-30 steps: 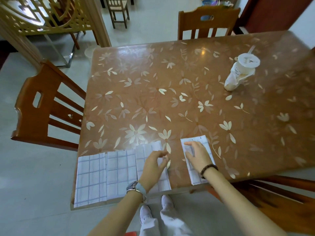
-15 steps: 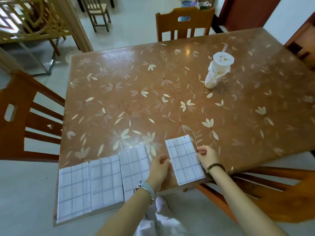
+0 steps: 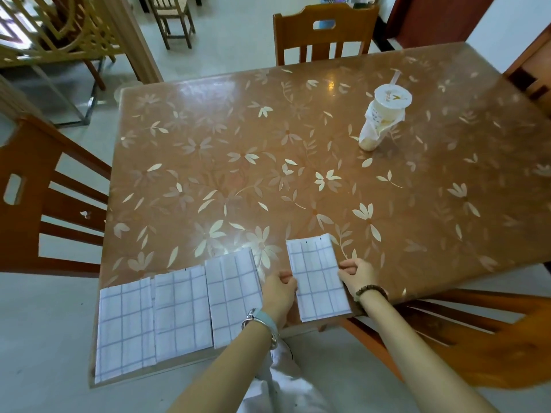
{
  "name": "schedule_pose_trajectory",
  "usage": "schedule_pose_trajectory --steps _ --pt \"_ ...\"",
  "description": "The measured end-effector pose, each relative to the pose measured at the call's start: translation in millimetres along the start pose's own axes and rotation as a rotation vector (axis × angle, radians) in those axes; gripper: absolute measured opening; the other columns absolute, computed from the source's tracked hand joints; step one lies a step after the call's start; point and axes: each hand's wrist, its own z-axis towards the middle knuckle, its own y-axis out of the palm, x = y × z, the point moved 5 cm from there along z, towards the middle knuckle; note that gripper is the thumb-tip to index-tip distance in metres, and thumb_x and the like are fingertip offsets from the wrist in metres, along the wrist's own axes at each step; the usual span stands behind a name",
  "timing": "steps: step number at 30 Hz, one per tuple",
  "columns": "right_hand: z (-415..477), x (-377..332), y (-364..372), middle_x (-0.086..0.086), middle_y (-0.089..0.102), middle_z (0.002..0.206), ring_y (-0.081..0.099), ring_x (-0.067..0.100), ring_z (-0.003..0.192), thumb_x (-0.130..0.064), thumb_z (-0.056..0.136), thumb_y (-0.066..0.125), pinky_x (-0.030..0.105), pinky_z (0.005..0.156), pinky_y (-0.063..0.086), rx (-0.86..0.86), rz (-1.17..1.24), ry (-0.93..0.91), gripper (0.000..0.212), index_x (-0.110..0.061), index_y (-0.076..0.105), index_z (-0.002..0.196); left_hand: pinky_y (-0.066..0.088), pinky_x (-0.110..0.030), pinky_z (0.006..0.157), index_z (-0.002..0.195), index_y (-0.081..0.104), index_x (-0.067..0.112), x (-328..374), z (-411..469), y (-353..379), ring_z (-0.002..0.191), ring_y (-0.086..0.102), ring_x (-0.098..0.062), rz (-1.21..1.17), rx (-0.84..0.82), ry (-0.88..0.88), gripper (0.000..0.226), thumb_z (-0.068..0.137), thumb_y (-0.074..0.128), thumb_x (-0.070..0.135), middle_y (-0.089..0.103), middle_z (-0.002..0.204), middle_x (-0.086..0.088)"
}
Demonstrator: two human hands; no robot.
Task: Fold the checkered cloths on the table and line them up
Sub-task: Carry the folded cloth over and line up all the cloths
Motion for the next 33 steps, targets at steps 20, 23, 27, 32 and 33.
schedule_pose_trajectory --steps 20,23,27,32,33 --pt "-20 -38 45 -0.008 0.059 0.077 0.058 0.017 0.083 -0.012 0.084 0.069 0.027 0.072 0.045 -0.125 -0.075 -0.089 0.015 -0.013 0.066 0.098 0.059 -0.042 0.067 0.083 0.064 0.012 -7 2 -56 0.075 0.069 -0.029 0.198 0.28 0.109 0.019 0.081 0.051 -0.001 0.07 0.074 -0.01" --pt "-19 -40 48 -0.007 0.058 0.076 0.056 0.015 0.079 -0.01 0.084 0.069 0.027 0.071 0.043 -0.121 -0.085 -0.088 0.015 -0.013 0.066 0.099 0.059 -0.041 0.066 0.078 0.061 0.015 -9 3 -60 0.072 0.068 -0.029 0.2 0.302 0.119 0.02 0.078 0.053 -0.004 0.069 0.072 -0.01" --pt "-18 -41 48 -0.008 0.058 0.076 0.055 0.015 0.079 -0.009 0.084 0.068 0.026 0.071 0.042 -0.118 -0.086 -0.089 0.016 -0.012 0.066 0.099 0.058 -0.043 0.066 0.073 0.057 0.019 -14 4 -62 0.069 0.067 -0.028 0.194 0.32 0.134 0.024 0.076 0.055 -0.005 0.063 0.064 -0.002" --pt "-18 -40 49 -0.009 0.058 0.076 0.056 0.015 0.079 -0.009 0.083 0.069 0.027 0.071 0.043 -0.122 -0.092 -0.081 0.017 -0.013 0.065 0.1 0.057 -0.044 0.067 0.073 0.055 0.02 -17 3 -65 0.069 0.067 -0.03 0.165 0.324 0.146 0.026 0.075 0.057 -0.006 0.058 0.061 0.002" --pt "-17 -39 50 -0.008 0.058 0.076 0.056 0.015 0.079 -0.009 0.083 0.069 0.027 0.072 0.043 -0.121 -0.091 -0.079 0.017 -0.013 0.065 0.099 0.058 -0.044 0.067 0.072 0.055 0.02 -19 4 -65 0.069 0.067 -0.03 0.161 0.321 0.141 0.027 0.075 0.057 -0.006 0.059 0.062 0.001"
